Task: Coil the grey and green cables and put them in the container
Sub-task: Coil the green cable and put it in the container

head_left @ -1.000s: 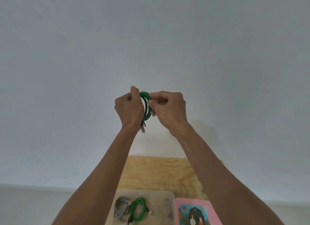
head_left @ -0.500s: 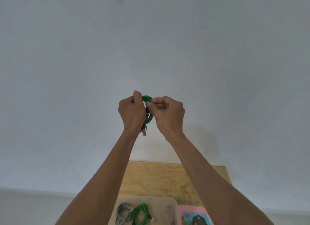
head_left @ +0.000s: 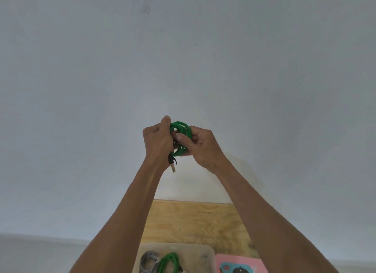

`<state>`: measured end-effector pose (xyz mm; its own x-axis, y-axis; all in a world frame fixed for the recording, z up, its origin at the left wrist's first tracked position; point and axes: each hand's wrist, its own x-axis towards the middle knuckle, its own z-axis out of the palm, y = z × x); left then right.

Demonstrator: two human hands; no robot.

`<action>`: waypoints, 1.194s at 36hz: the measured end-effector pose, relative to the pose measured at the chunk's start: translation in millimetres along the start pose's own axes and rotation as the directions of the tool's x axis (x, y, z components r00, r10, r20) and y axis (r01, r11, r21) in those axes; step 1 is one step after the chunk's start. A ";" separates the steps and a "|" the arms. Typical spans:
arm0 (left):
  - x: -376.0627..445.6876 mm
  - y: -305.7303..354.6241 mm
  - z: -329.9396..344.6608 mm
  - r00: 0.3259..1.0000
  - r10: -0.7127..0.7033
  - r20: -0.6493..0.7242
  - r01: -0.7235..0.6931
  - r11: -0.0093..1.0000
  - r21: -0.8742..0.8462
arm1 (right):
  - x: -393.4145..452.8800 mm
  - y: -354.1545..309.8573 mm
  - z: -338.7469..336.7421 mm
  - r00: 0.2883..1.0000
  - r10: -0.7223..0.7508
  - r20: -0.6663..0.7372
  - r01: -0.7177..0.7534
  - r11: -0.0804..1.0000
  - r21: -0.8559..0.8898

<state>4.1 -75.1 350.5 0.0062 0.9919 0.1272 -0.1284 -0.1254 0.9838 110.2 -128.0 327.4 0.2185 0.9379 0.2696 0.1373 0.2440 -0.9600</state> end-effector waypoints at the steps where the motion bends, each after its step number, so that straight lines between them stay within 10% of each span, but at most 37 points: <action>1: -1.0 -0.8 0.4 1.000 0.012 -0.006 -0.012 1.000 0.015 | 0.0 0.6 -0.5 1.000 -0.010 -0.017 0.010 0.999 -0.046; 21: -7.2 -20.6 3.2 0.973 0.232 -0.013 -0.226 0.960 0.167 | 3.4 9.8 19.1 0.956 -0.045 -0.289 -0.109 0.863 -0.494; 43: 2.1 -23.7 -15.5 0.937 0.161 0.310 -0.245 0.936 0.254 | -11.4 18.9 -13.8 0.997 0.028 0.078 0.037 0.693 -0.720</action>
<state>-8.2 -69.7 325.5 0.2924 0.9022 0.3171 0.1301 -0.3660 0.9215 123.6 -137.5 307.2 0.1461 0.9608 0.2354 0.7985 0.0259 -0.6015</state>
